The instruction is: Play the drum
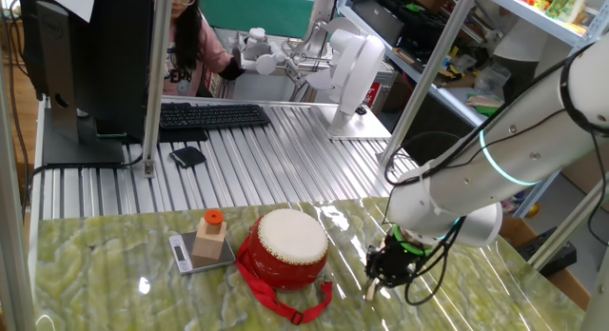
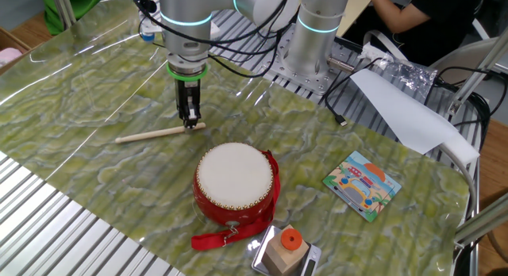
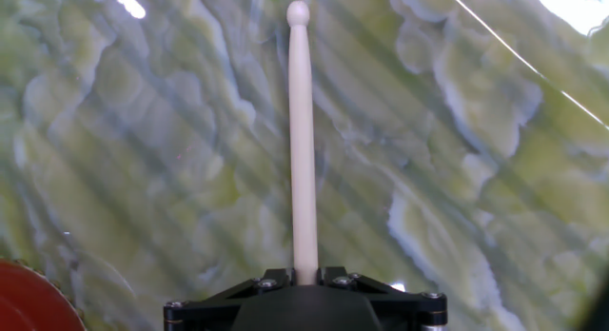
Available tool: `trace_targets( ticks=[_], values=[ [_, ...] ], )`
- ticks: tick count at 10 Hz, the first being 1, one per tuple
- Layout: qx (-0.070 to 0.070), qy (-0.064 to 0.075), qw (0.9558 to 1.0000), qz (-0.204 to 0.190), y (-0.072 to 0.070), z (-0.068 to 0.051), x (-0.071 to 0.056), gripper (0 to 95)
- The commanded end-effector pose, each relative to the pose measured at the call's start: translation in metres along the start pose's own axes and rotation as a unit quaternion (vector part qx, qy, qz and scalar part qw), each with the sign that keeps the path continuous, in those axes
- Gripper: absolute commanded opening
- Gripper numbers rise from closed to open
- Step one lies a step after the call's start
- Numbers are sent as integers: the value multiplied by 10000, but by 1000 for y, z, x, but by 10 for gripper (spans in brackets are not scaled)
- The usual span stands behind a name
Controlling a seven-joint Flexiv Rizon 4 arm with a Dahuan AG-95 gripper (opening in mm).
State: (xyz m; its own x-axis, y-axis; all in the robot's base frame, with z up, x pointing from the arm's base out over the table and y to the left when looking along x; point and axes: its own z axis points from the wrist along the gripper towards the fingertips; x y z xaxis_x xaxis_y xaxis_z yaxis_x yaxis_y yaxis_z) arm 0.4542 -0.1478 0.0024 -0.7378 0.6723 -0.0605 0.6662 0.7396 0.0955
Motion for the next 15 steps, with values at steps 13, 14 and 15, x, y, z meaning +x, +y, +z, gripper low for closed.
trace_targets(
  ticks=[13, 14, 15],
  values=[
    [25, 239, 9988, -415, 8, -44, -6, 0],
    [19, 246, 9988, -422, 8, -45, -6, 0],
    [15, 255, 9987, -440, 8, -47, -6, 0]
  ],
)
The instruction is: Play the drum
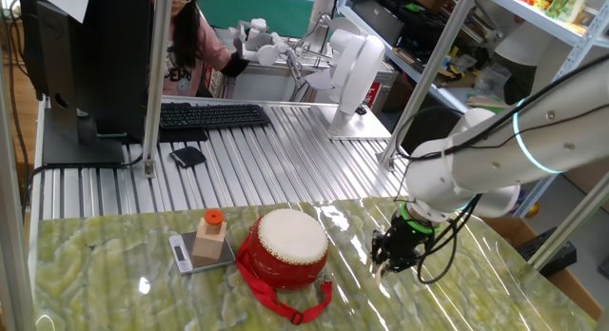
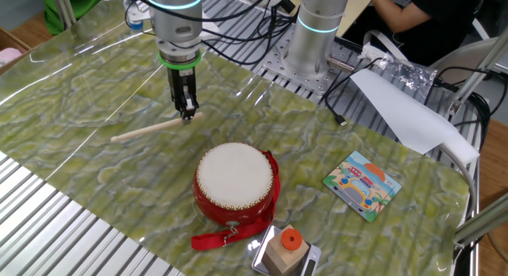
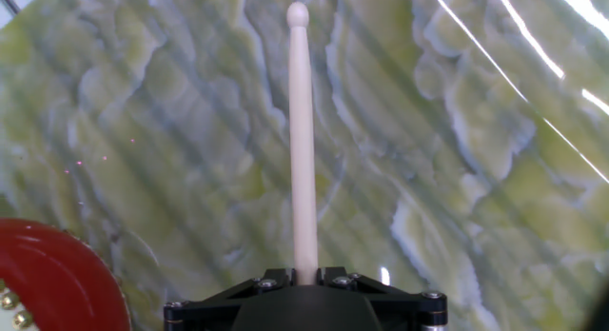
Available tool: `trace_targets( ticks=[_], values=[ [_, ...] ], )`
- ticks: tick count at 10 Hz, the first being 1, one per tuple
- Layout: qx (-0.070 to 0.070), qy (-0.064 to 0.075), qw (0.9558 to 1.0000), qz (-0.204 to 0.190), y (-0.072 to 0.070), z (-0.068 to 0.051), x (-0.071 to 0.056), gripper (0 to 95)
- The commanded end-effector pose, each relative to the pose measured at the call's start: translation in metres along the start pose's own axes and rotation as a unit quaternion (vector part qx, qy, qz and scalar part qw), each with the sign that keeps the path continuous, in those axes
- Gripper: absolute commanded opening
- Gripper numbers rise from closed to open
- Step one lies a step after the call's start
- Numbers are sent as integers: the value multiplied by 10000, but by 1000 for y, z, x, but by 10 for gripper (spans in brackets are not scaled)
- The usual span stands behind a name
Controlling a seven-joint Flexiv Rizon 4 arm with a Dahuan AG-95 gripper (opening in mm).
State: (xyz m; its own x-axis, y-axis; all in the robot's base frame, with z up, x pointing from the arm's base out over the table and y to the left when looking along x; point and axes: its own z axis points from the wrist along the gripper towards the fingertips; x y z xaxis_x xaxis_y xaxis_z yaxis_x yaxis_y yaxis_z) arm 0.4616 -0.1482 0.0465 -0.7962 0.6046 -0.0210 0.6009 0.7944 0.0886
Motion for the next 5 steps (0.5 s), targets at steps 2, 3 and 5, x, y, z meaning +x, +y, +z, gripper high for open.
trace_targets(
  ticks=[2, 3, 5],
  values=[
    [-6, 36, 10000, -50, 0, -7, 2, 0],
    [-28, 82, 9999, -56, 0, -11, 2, 0],
    [-34, 121, 9999, -76, 0, -17, 2, 0]
  ],
)
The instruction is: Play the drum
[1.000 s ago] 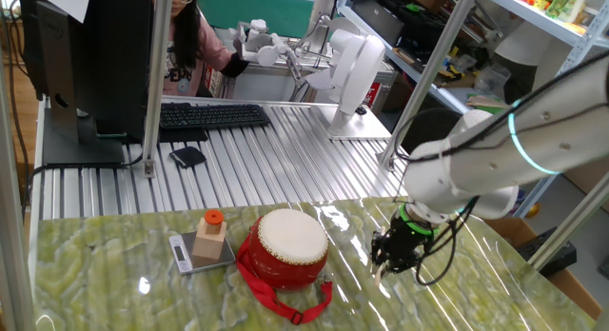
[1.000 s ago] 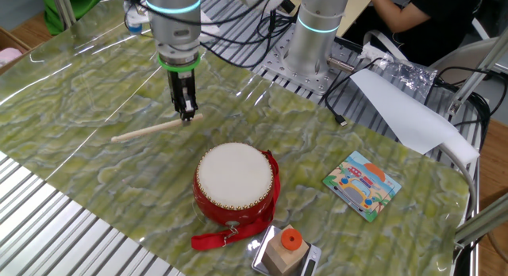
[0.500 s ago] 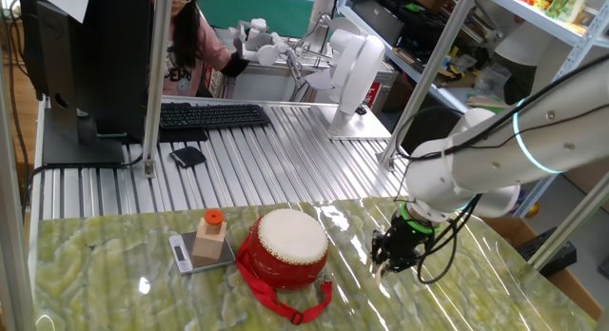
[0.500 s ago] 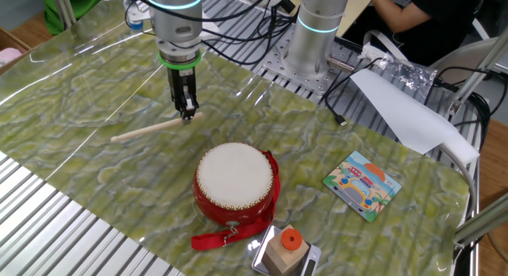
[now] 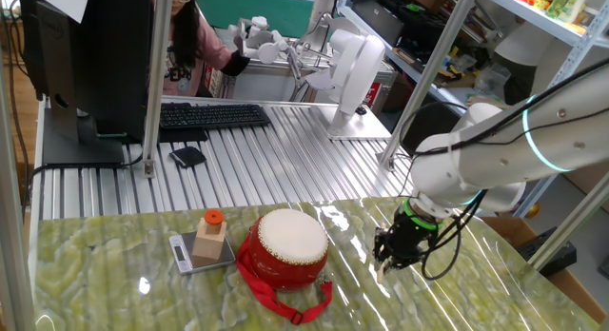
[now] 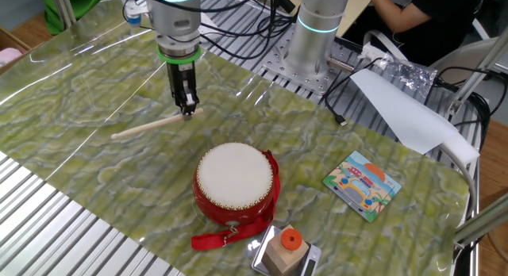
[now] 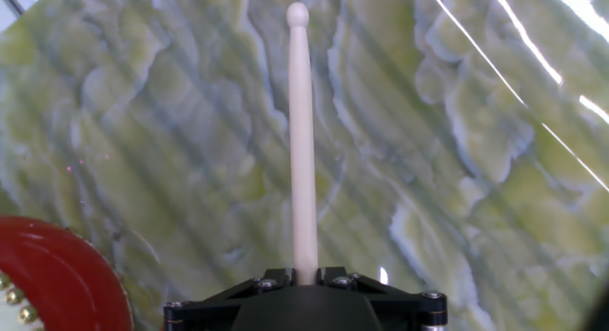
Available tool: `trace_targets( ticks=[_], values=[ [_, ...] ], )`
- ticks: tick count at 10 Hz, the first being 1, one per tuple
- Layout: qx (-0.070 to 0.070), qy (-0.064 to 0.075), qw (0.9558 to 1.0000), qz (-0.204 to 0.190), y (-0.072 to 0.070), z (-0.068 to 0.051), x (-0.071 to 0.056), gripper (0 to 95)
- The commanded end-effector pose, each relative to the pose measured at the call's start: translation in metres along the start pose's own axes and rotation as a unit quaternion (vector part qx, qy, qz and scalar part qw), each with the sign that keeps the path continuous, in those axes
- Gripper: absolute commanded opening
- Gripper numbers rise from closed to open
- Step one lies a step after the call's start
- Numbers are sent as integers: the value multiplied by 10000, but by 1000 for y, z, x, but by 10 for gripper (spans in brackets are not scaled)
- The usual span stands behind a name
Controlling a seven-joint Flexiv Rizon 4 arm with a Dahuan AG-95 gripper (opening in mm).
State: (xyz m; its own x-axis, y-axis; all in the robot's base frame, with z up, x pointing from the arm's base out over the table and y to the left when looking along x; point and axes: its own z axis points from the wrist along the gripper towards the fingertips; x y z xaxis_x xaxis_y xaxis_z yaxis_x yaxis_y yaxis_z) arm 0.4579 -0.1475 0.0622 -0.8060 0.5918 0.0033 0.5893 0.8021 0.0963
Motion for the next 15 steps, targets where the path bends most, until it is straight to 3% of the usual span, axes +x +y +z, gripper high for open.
trace_targets(
  ticks=[1, 10, 11, 15],
  values=[
    [9, 3, 10000, -28, 1, -4, -1, 0],
    [99, 113, 9999, 33, 12, -35, 7, 0],
    [135, 170, 9997, 62, 15, -43, 10, 0],
    [213, 137, 9996, 150, 24, -62, 25, 0]
  ],
)
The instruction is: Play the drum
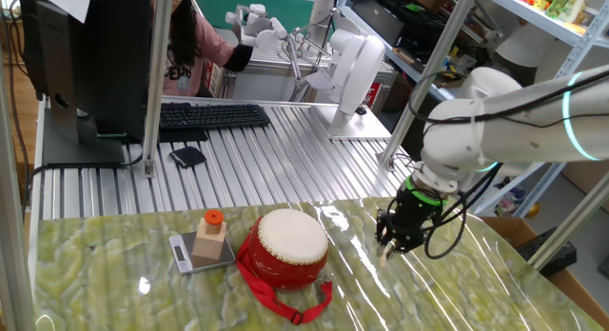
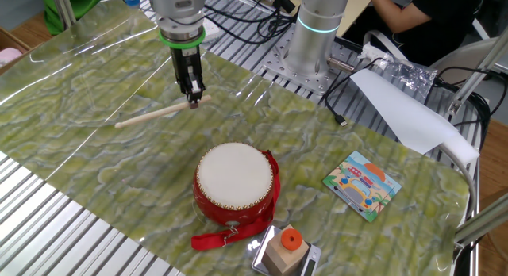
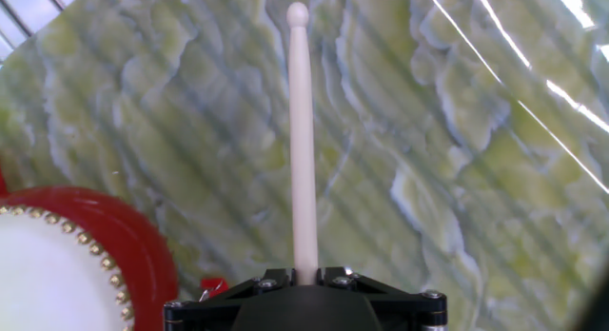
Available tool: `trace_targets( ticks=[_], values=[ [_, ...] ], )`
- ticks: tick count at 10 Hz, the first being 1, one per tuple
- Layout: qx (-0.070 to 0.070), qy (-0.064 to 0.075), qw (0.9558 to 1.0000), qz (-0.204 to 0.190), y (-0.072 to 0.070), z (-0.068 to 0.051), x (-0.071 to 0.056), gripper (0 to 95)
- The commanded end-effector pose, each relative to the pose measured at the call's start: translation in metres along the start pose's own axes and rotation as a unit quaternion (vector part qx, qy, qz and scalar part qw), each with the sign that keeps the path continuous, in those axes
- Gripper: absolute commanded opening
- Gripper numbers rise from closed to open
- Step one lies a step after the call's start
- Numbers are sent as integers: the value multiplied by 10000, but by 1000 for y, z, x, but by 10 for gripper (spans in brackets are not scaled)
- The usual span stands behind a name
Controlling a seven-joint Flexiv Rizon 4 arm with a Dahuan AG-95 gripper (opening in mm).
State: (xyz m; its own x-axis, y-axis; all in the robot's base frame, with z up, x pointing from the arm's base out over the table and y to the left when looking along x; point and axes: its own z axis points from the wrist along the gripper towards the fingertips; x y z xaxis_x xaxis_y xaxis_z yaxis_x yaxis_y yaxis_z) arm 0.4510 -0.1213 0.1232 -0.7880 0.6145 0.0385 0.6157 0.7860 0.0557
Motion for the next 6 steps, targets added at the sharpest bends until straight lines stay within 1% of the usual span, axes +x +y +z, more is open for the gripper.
trace_targets(
  ticks=[1, 3, 5, 6],
  values=[
    [7, -22, 10000, -29, 3, -6, 8, 0],
    [9, -8, 10000, -74, 8, -16, 17, 0],
    [4, 43, 9999, -95, 12, -27, 27, 0],
    [16, 32, 10000, -82, 14, -31, 32, 0]
  ],
)
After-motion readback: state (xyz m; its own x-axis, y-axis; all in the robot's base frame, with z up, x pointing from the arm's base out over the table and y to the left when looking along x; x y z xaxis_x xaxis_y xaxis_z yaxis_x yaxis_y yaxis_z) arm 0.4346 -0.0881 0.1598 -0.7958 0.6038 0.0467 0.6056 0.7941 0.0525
